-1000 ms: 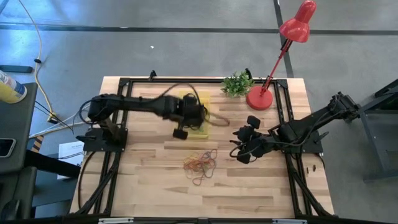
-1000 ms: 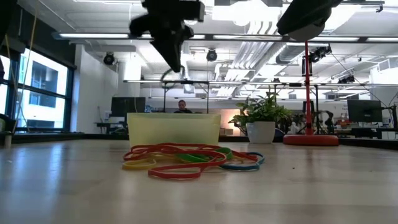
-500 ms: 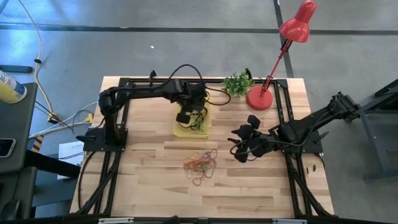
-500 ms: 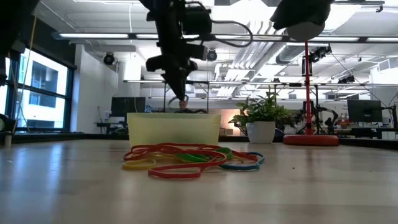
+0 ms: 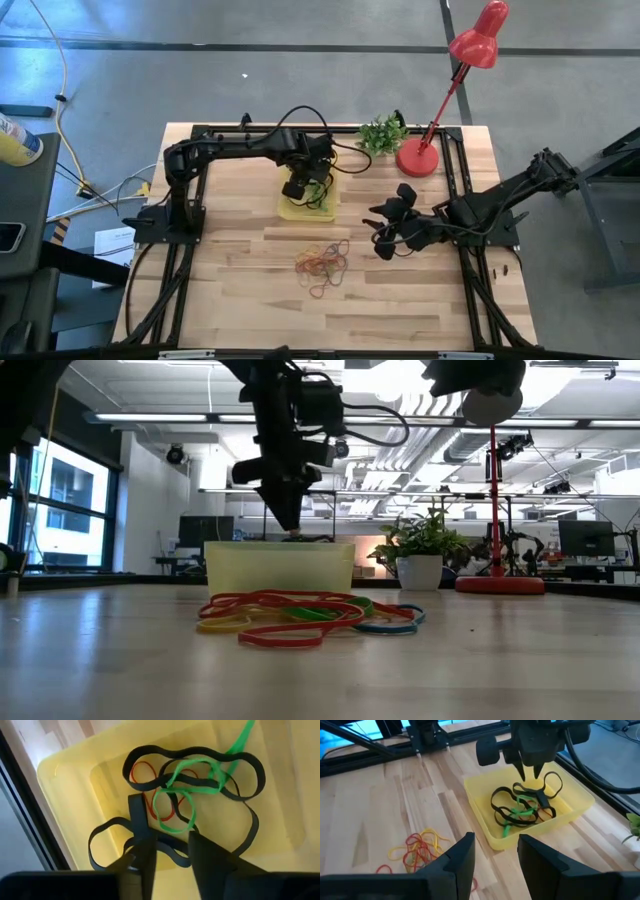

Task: Pick and place rubber bands into bin
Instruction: Put the blue rubber band into the yellow bin

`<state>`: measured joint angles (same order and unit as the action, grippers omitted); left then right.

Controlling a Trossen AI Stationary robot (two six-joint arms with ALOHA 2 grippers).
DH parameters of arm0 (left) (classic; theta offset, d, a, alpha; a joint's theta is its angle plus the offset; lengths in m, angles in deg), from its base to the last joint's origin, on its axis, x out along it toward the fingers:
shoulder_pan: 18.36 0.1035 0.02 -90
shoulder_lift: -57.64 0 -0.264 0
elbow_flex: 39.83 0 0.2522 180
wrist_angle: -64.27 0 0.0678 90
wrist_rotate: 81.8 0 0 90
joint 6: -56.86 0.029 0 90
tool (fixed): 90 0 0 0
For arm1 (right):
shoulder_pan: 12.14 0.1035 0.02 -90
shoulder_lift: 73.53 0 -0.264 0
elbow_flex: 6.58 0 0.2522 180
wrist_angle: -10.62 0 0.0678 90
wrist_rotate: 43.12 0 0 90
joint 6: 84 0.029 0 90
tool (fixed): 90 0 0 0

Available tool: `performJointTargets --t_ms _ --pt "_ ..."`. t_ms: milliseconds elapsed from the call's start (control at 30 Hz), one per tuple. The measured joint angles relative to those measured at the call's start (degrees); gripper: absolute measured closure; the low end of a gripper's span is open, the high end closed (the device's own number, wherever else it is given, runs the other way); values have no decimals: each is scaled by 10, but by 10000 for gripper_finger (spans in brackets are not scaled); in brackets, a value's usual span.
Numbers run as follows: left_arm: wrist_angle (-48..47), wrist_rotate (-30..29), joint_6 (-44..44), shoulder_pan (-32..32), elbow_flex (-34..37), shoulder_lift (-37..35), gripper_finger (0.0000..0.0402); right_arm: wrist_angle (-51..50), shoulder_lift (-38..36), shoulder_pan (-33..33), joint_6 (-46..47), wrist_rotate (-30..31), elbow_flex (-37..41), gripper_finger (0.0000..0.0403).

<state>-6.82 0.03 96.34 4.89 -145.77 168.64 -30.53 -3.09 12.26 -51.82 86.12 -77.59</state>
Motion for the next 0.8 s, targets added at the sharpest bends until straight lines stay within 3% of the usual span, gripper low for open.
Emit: performJointTargets --t_ms 200,400,800 --pt "-26 24 -4 -1 0 -13 237 17 0 -13 -1 -20 0 263" --pt "-105 51 -38 -36 0 -74 217 17 11 -29 -23 -59 0 263" --pt "-128 -52 -131 -209 0 -192 215 -18 118 -76 -53 -221 0 263"
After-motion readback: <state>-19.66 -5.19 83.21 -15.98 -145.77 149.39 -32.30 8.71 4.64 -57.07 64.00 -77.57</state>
